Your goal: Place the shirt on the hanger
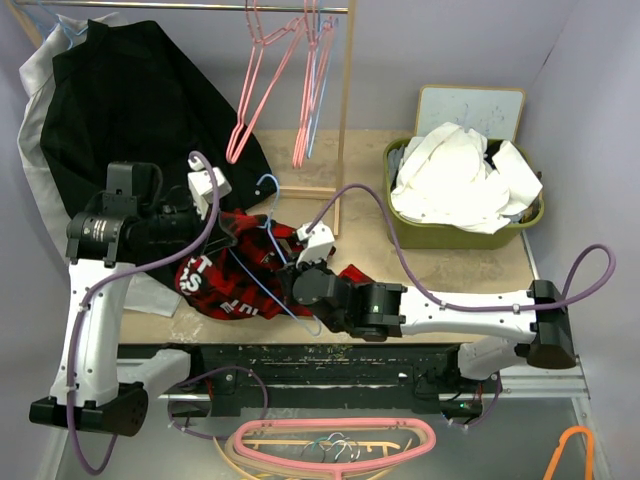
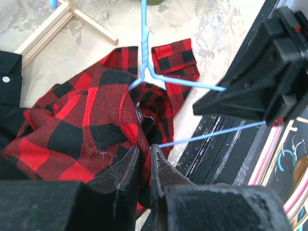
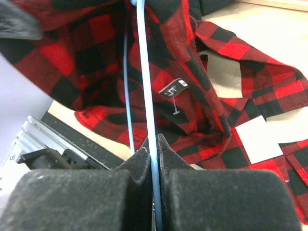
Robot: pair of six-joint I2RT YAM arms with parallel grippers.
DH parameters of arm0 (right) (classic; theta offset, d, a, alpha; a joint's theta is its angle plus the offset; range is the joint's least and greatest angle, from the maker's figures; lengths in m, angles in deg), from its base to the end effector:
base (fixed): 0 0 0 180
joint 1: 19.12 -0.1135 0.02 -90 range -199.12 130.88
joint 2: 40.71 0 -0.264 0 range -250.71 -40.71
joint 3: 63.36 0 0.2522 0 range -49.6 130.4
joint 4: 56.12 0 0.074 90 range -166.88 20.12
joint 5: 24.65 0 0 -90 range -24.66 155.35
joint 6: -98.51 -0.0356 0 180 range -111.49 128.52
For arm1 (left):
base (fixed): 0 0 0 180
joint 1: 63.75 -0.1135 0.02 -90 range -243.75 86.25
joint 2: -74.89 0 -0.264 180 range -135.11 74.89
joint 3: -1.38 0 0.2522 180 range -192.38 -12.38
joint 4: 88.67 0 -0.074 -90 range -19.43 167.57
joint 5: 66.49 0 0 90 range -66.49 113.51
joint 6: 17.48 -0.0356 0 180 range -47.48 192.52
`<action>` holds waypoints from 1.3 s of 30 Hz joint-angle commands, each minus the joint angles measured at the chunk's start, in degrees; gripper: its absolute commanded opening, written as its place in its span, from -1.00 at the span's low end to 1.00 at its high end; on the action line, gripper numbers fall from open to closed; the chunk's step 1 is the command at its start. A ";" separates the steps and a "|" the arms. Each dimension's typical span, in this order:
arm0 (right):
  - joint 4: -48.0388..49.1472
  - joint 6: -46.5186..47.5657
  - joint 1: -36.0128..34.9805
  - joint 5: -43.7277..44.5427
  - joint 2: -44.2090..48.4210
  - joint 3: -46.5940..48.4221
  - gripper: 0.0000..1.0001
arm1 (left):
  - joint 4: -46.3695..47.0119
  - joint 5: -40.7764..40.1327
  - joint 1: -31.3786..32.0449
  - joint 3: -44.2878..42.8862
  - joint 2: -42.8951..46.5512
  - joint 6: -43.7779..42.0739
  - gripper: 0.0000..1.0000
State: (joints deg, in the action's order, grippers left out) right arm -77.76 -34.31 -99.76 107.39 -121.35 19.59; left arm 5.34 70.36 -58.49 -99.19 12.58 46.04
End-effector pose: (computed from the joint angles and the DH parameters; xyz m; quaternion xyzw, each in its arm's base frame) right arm 0.0762 0.3156 0.3509 -0.0505 0.7876 0.3369 0.5134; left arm 0.1584 -0.0407 0.4307 0.3719 0.7840 -0.3036 0.3935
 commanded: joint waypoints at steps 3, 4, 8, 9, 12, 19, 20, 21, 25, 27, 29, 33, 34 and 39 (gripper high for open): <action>31.83 5.33 1.34 5.73 8.62 -16.37 -1.00 | -3.54 -1.29 -0.31 4.63 4.26 -4.92 -0.67; 38.15 6.97 1.36 5.90 9.50 -19.82 -1.00 | -4.05 -1.36 -0.30 5.97 4.29 -5.56 -0.64; 52.86 10.40 2.36 4.35 9.09 -27.82 -1.00 | -4.56 -1.18 -0.25 7.55 4.59 -7.75 -0.40; 55.77 10.87 3.28 2.30 8.71 -29.51 -1.00 | -4.85 -1.29 -0.16 7.71 4.00 -8.29 -0.36; 69.56 14.95 4.71 -1.80 6.20 -34.72 -1.00 | -5.79 -2.21 0.34 9.21 0.28 -10.04 -0.36; 86.16 20.25 4.96 -7.44 -1.09 -39.70 -1.00 | 2.72 -8.07 1.51 6.89 0.88 -7.52 -0.13; 87.14 20.24 4.92 -8.20 -1.92 -40.23 -1.00 | 5.84 -10.64 1.51 5.98 0.56 -5.24 -0.07; 87.53 20.01 4.96 -8.48 -2.68 -40.63 -1.00 | 7.78 -11.87 1.49 4.73 -0.50 -3.67 -0.01; 87.61 18.87 5.17 -7.55 -4.52 -41.62 -1.00 | 4.52 -5.51 2.30 -2.39 -7.00 -3.29 0.47; 87.21 18.48 5.45 -7.34 -4.91 -41.48 -1.00 | 2.73 -7.95 6.47 -4.08 -8.22 -3.17 0.76; 87.11 17.83 5.85 -7.33 -5.20 -41.39 -1.00 | 4.29 -14.18 12.75 -3.25 -7.77 -1.63 0.96; 86.78 15.88 6.72 -7.84 -5.16 -41.59 -1.00 | 6.80 -19.35 14.14 -2.55 -9.49 -1.18 0.99; 86.74 15.38 6.94 -7.95 -5.03 -41.73 -1.00 | 8.61 -21.20 14.38 -1.84 -9.46 -0.80 0.99; 86.72 14.23 7.43 -8.12 -4.62 -42.14 -1.00 | 15.23 -25.87 14.52 2.31 -10.15 -0.84 1.00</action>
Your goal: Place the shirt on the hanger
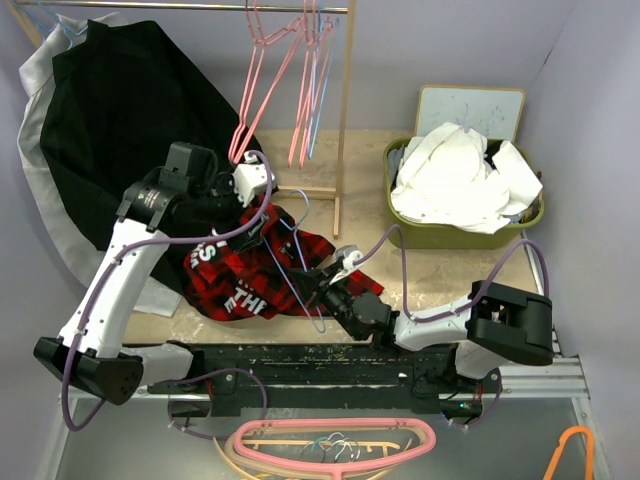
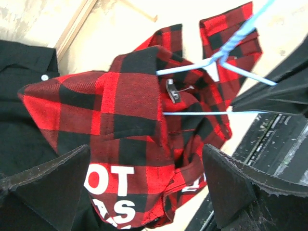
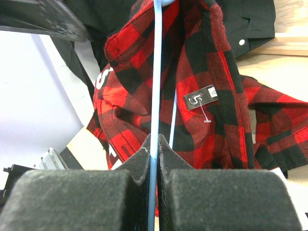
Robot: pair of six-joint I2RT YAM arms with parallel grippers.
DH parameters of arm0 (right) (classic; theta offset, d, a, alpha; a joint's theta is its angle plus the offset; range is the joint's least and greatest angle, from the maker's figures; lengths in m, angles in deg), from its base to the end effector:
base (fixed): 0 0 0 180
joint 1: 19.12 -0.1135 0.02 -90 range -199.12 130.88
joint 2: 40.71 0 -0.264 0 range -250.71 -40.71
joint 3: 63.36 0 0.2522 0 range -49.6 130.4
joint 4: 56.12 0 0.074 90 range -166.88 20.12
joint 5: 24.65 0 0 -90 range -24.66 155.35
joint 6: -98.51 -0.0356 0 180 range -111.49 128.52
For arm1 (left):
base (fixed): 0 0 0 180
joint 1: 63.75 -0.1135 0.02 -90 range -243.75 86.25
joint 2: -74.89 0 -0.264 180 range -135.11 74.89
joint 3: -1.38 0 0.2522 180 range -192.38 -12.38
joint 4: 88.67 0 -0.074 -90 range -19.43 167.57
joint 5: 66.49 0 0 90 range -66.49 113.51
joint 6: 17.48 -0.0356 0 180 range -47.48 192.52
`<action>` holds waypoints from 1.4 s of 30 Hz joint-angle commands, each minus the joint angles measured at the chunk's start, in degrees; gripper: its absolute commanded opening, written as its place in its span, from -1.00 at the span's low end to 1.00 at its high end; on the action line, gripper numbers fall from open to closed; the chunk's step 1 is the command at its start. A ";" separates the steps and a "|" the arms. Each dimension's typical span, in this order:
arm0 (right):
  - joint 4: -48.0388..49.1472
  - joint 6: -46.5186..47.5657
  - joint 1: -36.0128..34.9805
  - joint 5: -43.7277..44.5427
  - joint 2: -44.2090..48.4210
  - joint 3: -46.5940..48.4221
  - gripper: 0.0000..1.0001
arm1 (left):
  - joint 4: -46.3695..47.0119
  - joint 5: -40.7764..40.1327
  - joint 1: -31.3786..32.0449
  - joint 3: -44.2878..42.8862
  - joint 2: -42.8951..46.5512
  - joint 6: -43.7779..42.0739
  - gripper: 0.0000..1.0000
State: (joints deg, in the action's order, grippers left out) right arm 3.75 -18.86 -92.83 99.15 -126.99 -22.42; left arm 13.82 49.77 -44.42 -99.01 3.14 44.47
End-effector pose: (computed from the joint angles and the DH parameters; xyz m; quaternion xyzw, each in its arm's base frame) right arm 0.0977 0.2636 0.2235 -0.0190 0.6288 0.4712 0.6183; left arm 0.2103 -0.0904 0.4053 0.4394 0.8029 -0.1861 0.3573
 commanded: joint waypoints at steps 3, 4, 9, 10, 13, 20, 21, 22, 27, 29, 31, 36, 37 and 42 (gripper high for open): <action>4.84 -1.51 0.66 0.04 1.11 -0.11 -1.00 | 8.65 -5.80 0.66 3.69 -2.09 0.33 0.97; 4.74 -1.65 0.72 -0.03 1.11 -0.10 -1.00 | 9.13 -5.78 0.98 3.94 -2.50 0.29 0.96; 4.35 -1.71 0.89 0.03 1.29 -0.09 -1.00 | 10.50 -6.84 3.69 4.36 -4.24 0.72 0.91; 4.38 -1.69 0.93 0.10 1.31 -0.13 -1.00 | 11.14 -7.34 3.96 4.68 -4.45 0.72 0.85; 4.33 -2.05 1.17 0.21 1.45 -0.34 -1.00 | 12.05 -9.01 4.39 5.79 -5.53 0.47 0.43; 2.89 -5.96 2.43 0.10 2.72 -0.17 -1.00 | 8.06 -9.23 4.63 8.48 -3.63 -1.60 -1.00; 1.91 -7.38 2.65 -0.03 3.19 0.13 -1.00 | 6.51 -8.81 4.64 8.66 -2.48 -2.19 -1.00; 0.94 -9.05 2.77 0.18 3.68 0.46 -1.00 | 4.94 -8.51 4.58 8.72 -1.24 -2.86 -1.00; -2.29 -10.25 2.78 5.28 5.10 2.45 -1.00 | -3.32 -6.31 4.60 8.25 3.83 -3.95 -1.00; -2.19 -8.80 2.89 6.31 4.59 3.76 -1.00 | -5.36 -5.10 4.57 8.19 4.86 -2.86 -1.00; -1.06 -7.72 3.16 5.32 3.17 4.97 -1.00 | -6.44 -4.10 4.58 8.09 5.72 -1.64 -1.00; 1.55 -6.17 3.46 1.49 -1.59 9.06 -1.00 | -9.68 2.07 4.02 6.23 5.98 -0.94 -1.00; 2.11 -5.24 3.48 0.80 -2.52 10.62 -1.00 | -10.45 3.11 3.88 5.63 5.74 -0.95 -1.00; 5.42 -1.16 3.61 -0.73 -6.61 15.53 -1.00 | -12.78 3.97 3.71 4.21 5.95 -1.34 -1.00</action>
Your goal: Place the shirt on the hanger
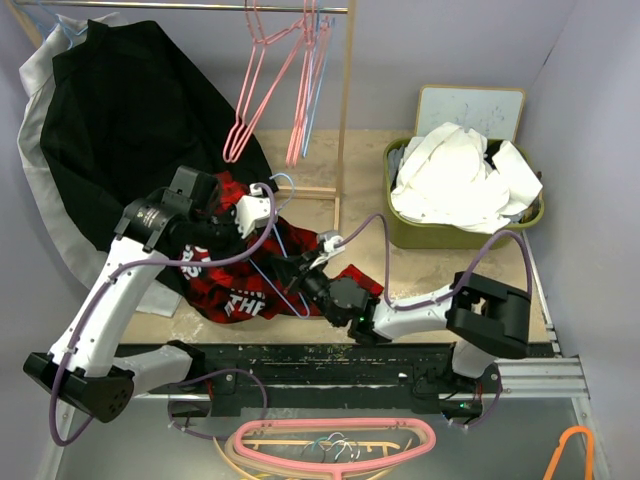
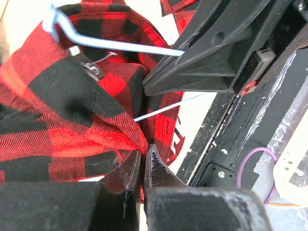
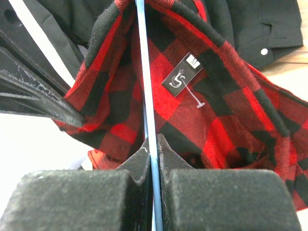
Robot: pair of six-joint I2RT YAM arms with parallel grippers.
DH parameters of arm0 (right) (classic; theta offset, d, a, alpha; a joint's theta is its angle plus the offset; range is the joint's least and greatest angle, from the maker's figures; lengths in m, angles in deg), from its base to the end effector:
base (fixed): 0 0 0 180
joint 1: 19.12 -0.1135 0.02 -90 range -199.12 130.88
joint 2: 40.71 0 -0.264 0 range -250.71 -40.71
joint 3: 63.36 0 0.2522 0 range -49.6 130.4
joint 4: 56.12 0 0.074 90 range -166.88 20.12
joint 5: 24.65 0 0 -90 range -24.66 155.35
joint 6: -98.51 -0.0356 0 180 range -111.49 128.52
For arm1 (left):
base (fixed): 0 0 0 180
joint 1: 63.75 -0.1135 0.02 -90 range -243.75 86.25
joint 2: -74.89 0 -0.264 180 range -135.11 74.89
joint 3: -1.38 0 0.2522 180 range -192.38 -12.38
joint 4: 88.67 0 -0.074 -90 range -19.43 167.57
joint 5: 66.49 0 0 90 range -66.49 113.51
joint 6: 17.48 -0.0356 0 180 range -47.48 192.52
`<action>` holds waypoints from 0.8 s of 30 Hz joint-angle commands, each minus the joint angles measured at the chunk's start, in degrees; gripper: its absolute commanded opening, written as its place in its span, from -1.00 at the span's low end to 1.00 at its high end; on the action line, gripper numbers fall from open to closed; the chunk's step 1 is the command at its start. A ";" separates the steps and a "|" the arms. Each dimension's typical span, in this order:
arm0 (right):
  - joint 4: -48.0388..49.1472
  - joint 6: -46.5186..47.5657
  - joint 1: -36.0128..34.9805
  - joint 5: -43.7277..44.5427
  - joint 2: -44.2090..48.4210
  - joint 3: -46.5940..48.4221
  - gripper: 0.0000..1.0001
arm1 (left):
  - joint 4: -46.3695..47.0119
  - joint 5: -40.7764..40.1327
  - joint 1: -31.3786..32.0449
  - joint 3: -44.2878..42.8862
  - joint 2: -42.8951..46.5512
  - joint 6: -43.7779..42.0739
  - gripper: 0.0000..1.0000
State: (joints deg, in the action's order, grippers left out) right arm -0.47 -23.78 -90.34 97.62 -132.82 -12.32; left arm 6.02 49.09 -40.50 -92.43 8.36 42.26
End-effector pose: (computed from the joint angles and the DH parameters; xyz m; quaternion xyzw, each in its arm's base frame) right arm 0.1212 0.2974 0.2378 0.0115 0.6273 0.4916 0.6039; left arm 0.1733 -0.0912 0.3812 0.4765 0.8097 -0.1960 0.2811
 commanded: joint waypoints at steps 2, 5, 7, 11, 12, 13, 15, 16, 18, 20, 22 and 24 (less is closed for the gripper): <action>10.24 3.92 1.22 -0.21 -1.50 5.80 -1.00 | -4.88 2.87 -0.21 -1.17 1.49 0.62 -0.94; 11.63 3.40 1.24 -1.28 -1.84 3.63 -1.00 | -2.05 -3.99 -0.41 0.16 3.70 1.78 -0.25; 13.91 2.99 1.38 -2.04 -1.84 0.63 -1.00 | 2.45 -9.16 -2.91 0.30 6.26 2.63 0.35; 18.73 4.34 3.71 -9.29 -2.74 -4.60 -1.00 | 11.10 -10.82 -10.93 -0.18 7.98 2.21 0.99; 20.87 5.90 3.84 -10.40 -3.34 -5.85 -1.00 | 10.86 -10.51 -10.97 -1.26 7.00 2.06 0.99; 23.84 7.66 3.93 -11.78 -4.23 -7.13 -1.00 | 10.27 -9.04 -11.01 -2.75 6.13 1.60 0.99; 30.37 10.38 4.32 -15.13 -6.66 -10.52 -1.00 | 9.05 -4.67 -10.94 -5.73 4.76 -0.05 0.99; 32.75 11.19 4.74 -17.22 -7.68 -11.49 -1.00 | 8.12 -2.06 -10.94 -7.24 3.83 -1.39 1.00; 36.36 12.74 5.43 -20.96 -9.58 -13.20 -1.00 | 5.14 3.47 -10.86 -10.29 1.67 -4.69 0.98; 38.98 15.29 5.99 -23.87 -11.64 -14.45 -1.00 | 1.61 9.23 -10.85 -12.35 -0.20 -9.08 0.92; 38.79 16.90 6.23 -27.22 -12.32 -14.58 -1.00 | -1.85 14.22 -10.85 -13.24 -1.65 -14.52 0.88; 38.87 18.43 6.35 -28.63 -12.64 -14.86 -1.00 | -5.51 16.73 -10.93 -13.87 -3.07 -20.07 0.88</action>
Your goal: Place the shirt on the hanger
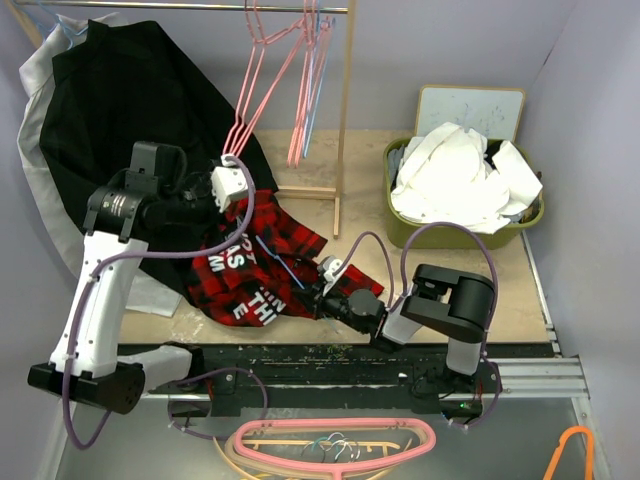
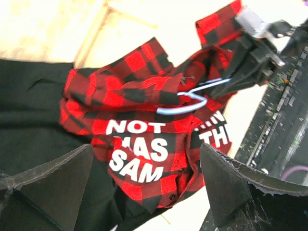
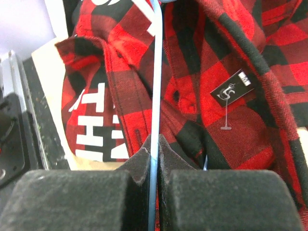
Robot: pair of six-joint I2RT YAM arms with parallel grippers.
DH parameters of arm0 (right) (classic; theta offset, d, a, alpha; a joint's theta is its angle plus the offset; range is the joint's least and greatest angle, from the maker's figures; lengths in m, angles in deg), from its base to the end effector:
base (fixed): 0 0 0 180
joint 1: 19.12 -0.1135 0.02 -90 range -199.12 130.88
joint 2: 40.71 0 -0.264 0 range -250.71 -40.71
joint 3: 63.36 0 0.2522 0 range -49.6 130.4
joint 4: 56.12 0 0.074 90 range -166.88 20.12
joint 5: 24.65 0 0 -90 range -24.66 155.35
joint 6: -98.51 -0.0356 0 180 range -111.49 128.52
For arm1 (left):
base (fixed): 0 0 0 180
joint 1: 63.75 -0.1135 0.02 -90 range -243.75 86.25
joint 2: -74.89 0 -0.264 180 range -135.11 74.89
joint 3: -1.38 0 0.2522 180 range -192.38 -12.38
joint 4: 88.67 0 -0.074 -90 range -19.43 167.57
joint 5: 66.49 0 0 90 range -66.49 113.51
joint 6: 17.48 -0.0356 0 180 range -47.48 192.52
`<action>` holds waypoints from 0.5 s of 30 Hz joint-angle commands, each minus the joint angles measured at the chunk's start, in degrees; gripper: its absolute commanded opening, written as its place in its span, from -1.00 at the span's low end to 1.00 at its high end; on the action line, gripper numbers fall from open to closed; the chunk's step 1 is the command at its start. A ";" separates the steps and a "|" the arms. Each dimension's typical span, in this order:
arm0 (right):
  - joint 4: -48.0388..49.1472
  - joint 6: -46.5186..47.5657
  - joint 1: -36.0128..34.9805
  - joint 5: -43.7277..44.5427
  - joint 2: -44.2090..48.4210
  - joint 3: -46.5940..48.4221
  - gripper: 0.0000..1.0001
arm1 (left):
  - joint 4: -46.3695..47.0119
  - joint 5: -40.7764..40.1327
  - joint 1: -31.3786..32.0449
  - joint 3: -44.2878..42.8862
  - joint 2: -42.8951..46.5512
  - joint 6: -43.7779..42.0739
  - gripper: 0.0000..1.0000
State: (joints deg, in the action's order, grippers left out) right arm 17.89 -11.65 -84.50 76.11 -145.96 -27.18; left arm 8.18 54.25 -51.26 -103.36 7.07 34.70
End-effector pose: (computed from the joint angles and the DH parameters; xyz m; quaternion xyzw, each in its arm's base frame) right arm 0.1261 0.2591 0.1420 -0.1950 0.6478 0.4517 0.5816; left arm 0.1858 -0.0598 0.4339 0.4698 0.7679 -0.1612 0.4046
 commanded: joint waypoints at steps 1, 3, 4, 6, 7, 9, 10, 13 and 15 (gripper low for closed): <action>20.51 6.95 0.61 -8.01 0.49 0.17 -1.00 | -9.25 12.54 -0.20 -2.85 -2.20 -15.53 0.86; 20.59 7.75 0.86 -9.06 0.80 0.23 -1.00 | -13.35 14.42 -0.19 -2.45 -2.73 -23.32 0.82; 20.65 7.87 1.09 -8.97 1.03 0.26 -1.00 | -15.31 15.21 -0.19 -2.05 -3.08 -27.71 0.73; 20.88 7.91 1.58 -8.74 1.59 0.00 -1.00 | -17.34 15.52 -0.48 -0.91 -3.67 -35.13 0.43; 21.03 7.87 1.87 -8.74 1.93 -0.18 -1.00 | -17.66 15.23 -0.95 -0.30 -3.98 -39.70 0.33; 21.12 7.65 2.53 -9.16 2.91 -0.78 -1.00 | -17.33 15.91 -3.79 0.62 -5.37 -45.17 0.24; 21.13 7.60 2.76 -9.41 3.47 -1.24 -1.00 | -17.77 17.89 -6.94 0.82 -5.99 -49.06 0.21; 21.13 7.55 3.55 -10.44 5.37 -2.64 -1.00 | -19.29 24.42 -13.16 1.15 -8.53 -59.59 0.19; 21.13 7.52 3.96 -11.05 6.67 -3.52 -1.00 | -19.30 25.19 -13.71 0.99 -10.93 -61.39 0.20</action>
State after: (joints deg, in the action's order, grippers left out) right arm 19.33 -5.81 -81.31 67.35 -142.92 -29.65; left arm -8.89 71.12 -62.23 -102.51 -0.42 -11.42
